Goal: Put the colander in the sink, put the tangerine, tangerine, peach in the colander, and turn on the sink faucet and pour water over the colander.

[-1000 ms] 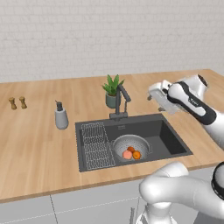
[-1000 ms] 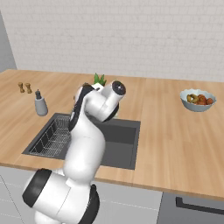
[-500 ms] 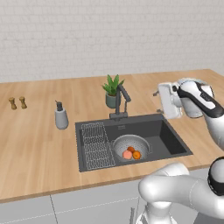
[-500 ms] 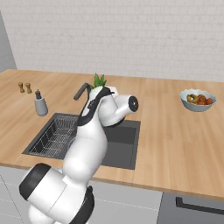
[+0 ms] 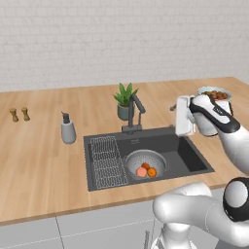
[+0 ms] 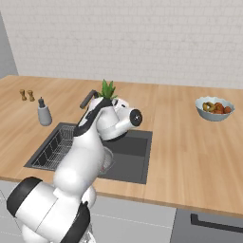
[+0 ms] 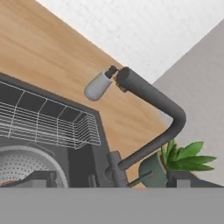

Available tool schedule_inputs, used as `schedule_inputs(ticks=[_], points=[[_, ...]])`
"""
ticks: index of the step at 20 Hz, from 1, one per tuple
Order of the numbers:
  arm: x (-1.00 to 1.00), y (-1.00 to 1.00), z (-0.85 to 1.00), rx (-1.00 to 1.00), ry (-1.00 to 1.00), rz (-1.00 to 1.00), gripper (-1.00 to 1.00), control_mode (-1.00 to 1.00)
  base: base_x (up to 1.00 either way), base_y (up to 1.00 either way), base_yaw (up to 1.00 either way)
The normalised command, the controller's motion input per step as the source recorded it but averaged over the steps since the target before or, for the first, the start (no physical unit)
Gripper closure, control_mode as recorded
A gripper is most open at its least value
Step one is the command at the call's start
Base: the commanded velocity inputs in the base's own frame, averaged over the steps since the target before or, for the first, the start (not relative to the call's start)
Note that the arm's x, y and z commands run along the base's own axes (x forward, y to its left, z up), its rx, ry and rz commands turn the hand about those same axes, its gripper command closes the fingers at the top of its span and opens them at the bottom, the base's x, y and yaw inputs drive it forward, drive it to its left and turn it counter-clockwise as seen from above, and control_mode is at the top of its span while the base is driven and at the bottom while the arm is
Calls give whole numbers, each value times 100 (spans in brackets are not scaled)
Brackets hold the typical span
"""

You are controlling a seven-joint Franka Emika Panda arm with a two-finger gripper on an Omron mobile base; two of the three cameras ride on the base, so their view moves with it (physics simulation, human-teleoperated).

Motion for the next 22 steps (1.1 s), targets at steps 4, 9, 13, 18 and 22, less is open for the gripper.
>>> schedule_inputs(ticks=[4,9,13,18,22], points=[[25,3,-28,41,33,-17,-100,-100,0,0,0],[42,1,-21,42,17,2,-100,-100,0,0,0],[34,-1,-28,30,0,3,-100,-100,0,0,0],[35,19,-12,8,4,-6,-100,-100,0,0,0],[26,25,0,0,16,-6,-100,-100,0,0,0]])
